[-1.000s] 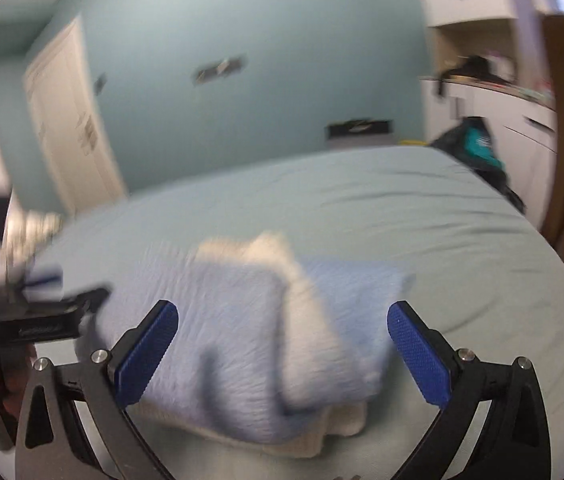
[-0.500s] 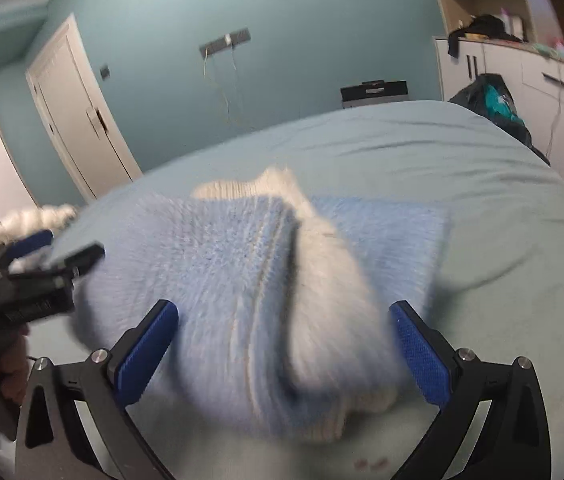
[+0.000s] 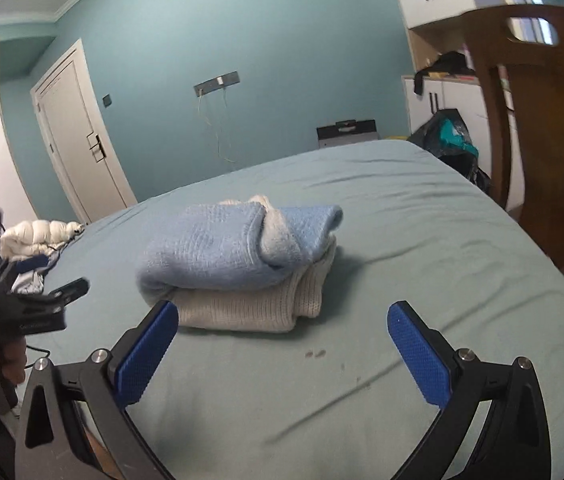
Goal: Fold small clothes
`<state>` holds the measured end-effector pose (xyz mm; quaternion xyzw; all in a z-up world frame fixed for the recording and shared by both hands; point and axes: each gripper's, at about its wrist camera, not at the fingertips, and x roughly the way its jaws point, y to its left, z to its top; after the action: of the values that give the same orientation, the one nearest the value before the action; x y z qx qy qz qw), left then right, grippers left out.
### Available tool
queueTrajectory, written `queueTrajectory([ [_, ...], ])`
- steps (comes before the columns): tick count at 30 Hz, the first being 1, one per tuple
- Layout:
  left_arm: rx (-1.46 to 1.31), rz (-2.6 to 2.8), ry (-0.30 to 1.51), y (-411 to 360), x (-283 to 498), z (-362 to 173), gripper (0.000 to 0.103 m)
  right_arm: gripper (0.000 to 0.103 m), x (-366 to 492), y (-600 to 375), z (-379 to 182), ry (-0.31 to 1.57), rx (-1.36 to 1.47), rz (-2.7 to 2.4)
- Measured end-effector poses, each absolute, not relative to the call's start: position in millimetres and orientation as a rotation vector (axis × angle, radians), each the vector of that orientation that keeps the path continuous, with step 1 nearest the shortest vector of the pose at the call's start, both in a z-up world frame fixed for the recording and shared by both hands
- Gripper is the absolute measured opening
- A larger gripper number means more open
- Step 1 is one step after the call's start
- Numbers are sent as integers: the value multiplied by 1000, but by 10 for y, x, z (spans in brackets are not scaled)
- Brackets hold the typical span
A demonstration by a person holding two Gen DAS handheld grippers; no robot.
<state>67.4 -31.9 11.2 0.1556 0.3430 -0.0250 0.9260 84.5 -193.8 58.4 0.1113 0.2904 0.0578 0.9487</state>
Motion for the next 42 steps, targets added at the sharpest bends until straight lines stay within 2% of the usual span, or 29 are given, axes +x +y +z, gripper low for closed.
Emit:
queueTrajectory([
  [5,234,-9,758,-101,490,58,103,102,908,-1869,470,654,204,58],
  [14,169,65,809,69,567,-38,103,102,933,-1150,341,656,-137,50],
  [19,205,56,823,12,585,-90,103,102,978,-957,242,677,-228,65],
  [42,304,26,813,-159,568,-115,103,102,971,-1308,288,668,-72,50],
])
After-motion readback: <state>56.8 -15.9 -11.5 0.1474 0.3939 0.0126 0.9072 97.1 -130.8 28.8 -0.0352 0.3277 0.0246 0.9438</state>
